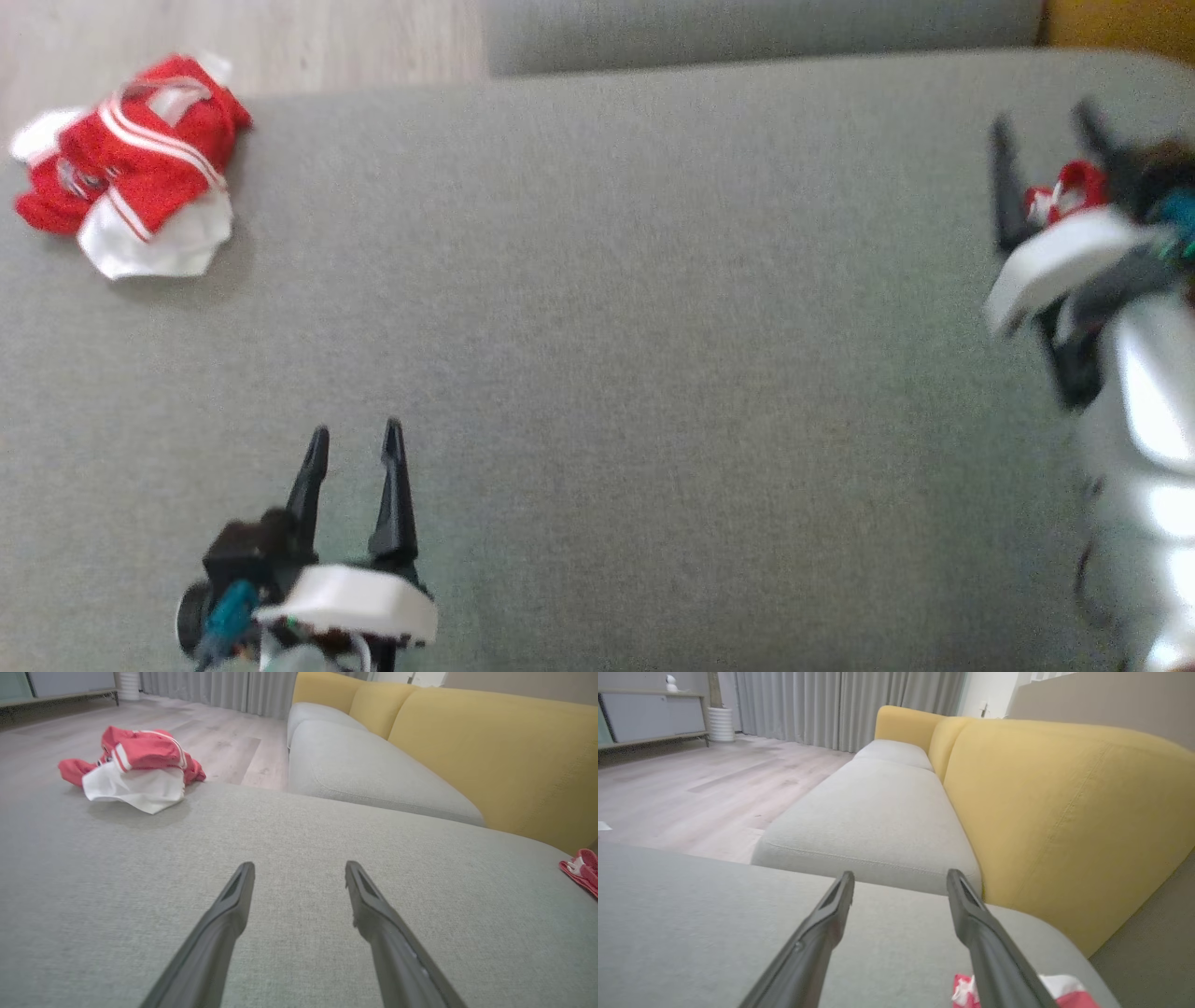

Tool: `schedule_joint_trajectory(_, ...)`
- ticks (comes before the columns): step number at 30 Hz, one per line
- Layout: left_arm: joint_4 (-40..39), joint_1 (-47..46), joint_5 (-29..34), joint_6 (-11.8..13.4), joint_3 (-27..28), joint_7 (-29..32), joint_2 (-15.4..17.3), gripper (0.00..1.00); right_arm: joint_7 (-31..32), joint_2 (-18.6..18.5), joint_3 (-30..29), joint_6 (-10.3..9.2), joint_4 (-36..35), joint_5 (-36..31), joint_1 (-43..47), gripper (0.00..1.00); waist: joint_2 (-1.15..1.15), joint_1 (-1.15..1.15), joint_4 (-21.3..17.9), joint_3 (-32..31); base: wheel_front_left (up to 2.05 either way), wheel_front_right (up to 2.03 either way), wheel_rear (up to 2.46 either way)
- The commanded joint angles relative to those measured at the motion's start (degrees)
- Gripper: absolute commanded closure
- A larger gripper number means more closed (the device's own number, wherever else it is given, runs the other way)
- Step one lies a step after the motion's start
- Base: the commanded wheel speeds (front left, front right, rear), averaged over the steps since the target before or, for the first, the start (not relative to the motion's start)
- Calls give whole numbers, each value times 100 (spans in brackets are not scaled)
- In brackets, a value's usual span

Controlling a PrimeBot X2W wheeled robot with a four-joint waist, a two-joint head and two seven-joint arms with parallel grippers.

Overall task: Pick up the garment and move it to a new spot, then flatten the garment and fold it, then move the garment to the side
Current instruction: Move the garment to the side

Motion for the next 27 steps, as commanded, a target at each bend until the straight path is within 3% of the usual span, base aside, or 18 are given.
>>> schedule_joint_trajectory(1, -103, -59, -27, -17, 277, -95, 47, 0, -25, 117, 101, 37, -305, 77, 170, 0, 0, 2, 125, -402, 0, 0, 0)
schedule_joint_trajectory(12, 113, 535, -129, -115, 362, -176, 57, 0, -311, 971, -202, 37, -2184, -178, 2937, 0, 0, 2, 487, -973, 0, 0, 0)
schedule_joint_trajectory(19, 160, 665, -114, -158, 364, -190, 78, 0, -242, 1030, -98, 37, -3038, 542, 4026, 0, 0, 2, 570, -1190, 0, 0, 0)
schedule_joint_trajectory(27, 303, 630, -147, -184, 320, -77, 118, 0, -175, 1031, -74, 37, -3092, 806, 4334, 0, 0, 2, 533, -1298, 0, 0, 0)
